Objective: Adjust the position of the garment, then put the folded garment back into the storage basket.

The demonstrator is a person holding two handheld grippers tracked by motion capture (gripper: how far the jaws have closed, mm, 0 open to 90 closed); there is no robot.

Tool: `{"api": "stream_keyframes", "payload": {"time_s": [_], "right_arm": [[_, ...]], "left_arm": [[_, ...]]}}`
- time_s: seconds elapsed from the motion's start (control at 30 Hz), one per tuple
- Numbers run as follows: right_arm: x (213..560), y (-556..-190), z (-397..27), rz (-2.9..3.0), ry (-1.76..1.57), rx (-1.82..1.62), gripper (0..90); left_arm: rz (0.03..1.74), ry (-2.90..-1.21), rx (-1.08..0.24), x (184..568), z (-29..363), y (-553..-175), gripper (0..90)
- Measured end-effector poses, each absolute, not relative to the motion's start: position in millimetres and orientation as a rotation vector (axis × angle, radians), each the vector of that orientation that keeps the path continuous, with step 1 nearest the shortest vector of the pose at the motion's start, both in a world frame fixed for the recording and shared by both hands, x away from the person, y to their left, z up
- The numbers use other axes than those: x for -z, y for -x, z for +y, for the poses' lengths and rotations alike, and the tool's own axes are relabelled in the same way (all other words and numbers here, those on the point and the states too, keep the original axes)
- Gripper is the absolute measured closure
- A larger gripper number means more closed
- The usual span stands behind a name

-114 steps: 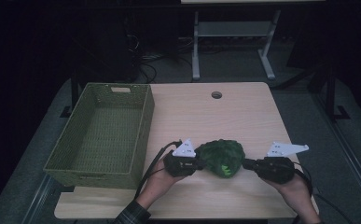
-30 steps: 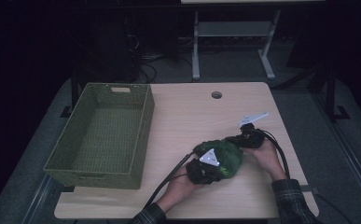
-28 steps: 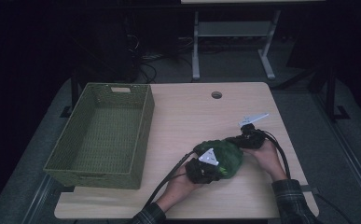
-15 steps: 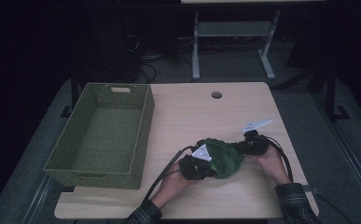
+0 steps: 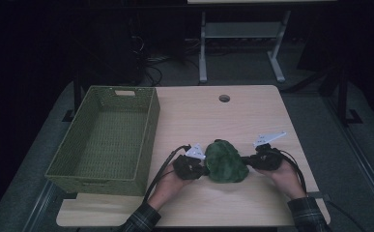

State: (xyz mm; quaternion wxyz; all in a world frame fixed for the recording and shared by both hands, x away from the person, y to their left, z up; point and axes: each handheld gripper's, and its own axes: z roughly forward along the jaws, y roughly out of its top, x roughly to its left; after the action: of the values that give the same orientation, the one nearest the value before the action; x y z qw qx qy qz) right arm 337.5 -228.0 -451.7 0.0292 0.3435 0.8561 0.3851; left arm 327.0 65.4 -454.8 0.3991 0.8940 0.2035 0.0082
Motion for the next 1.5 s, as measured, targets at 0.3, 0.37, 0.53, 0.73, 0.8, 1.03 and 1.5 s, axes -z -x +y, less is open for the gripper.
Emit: {"api": "stream_keyframes", "payload": {"time_s": [0.3, 0.37, 0.53, 0.73, 0.8, 1.03, 1.5], "right_arm": [[453.3, -313.2, -225.4, 2.675, -1.012, -1.188, 89.9], [452.4, -309.4, -225.1, 2.676, -0.997, -1.19, 89.9], [453.3, -303.7, -227.0, 2.651, -1.002, -1.206, 88.8], [453.9, -298.9, -240.4, 2.566, -1.056, -1.202, 69.7], [456.6, -296.3, -246.7, 2.538, -1.076, -1.207, 64.4], [467.6, -285.8, -265.7, 2.436, -1.127, -1.121, 37.9], [482.2, -279.9, -276.6, 2.354, -1.154, -1.041, 15.6]], "left_arm": [[0.561, -2.258, -0.068, 454.3, 82.1, -336.9, 89.5], [0.567, -2.263, -0.073, 454.8, 84.4, -338.6, 89.5], [0.58, -2.269, -0.076, 455.0, 87.7, -340.4, 89.5], [0.592, -2.282, -0.094, 454.6, 93.9, -342.3, 82.8], [0.6, -2.283, -0.096, 454.1, 95.8, -342.5, 79.3], [0.591, -2.319, -0.128, 451.1, 98.1, -342.3, 57.5], [0.554, -2.288, -0.129, 428.6, 92.2, -333.5, 22.2]]}}
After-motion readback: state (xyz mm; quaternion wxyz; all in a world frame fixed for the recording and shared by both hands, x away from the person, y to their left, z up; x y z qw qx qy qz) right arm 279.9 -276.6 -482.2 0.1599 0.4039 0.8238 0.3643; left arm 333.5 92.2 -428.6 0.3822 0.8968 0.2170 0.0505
